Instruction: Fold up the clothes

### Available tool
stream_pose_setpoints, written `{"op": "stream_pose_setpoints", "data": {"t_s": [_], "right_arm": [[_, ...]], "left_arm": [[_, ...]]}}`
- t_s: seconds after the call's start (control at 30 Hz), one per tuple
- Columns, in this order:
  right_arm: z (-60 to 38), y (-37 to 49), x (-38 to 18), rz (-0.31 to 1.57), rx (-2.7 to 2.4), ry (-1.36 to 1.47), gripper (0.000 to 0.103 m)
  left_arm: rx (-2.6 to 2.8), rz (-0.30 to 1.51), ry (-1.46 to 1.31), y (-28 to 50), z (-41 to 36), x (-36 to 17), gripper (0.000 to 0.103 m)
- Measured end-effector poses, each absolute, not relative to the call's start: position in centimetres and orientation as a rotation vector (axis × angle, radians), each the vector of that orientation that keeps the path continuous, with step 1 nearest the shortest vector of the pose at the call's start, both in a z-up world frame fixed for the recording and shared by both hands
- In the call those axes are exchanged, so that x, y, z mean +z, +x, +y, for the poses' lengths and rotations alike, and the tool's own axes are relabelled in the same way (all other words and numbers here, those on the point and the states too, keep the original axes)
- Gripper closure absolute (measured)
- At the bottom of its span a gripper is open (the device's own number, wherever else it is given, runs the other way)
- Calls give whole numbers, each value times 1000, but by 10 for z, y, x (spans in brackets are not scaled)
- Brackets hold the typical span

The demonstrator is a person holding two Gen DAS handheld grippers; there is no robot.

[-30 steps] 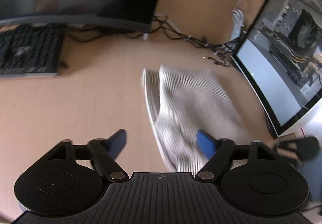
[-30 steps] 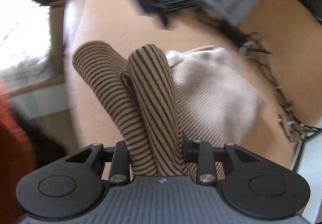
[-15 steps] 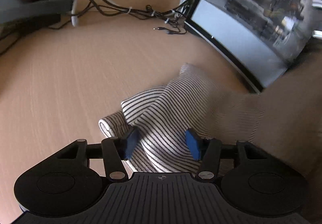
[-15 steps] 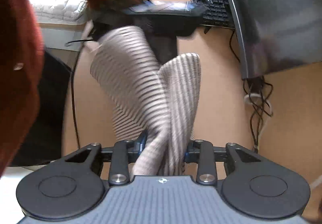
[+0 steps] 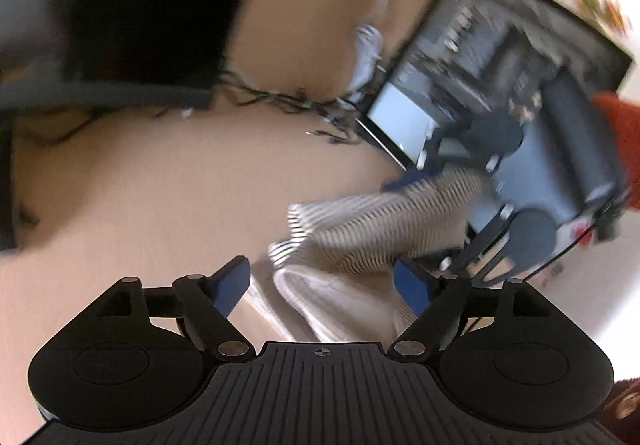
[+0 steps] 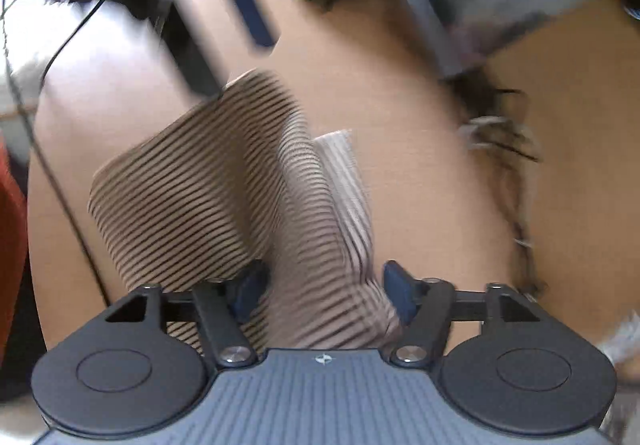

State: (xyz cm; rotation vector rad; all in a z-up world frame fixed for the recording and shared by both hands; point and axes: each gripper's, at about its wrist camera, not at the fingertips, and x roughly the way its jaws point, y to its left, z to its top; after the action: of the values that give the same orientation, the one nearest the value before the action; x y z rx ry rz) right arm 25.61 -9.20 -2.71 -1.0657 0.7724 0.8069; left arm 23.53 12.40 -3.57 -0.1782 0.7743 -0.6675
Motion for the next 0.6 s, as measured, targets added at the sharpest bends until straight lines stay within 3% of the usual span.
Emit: {"op": "stream_pose_setpoints", "data": {"t_s": [0.13,0.3,0.47,0.6], "right_arm": [[-120,237,2,687,639,-861,3],[-148,248,-16,658,393,-673,2],[-154,283,-81,833,267,-504,0],[-165,275,-69,839,264,-351,0]], "left_arm": [[-675,783,-31,249,88,-39,19],[-657,809,76,272,67,-51,19],[-606,935,69,285,69,-72,19],[-603,937,112,285,65,-62,19]]}}
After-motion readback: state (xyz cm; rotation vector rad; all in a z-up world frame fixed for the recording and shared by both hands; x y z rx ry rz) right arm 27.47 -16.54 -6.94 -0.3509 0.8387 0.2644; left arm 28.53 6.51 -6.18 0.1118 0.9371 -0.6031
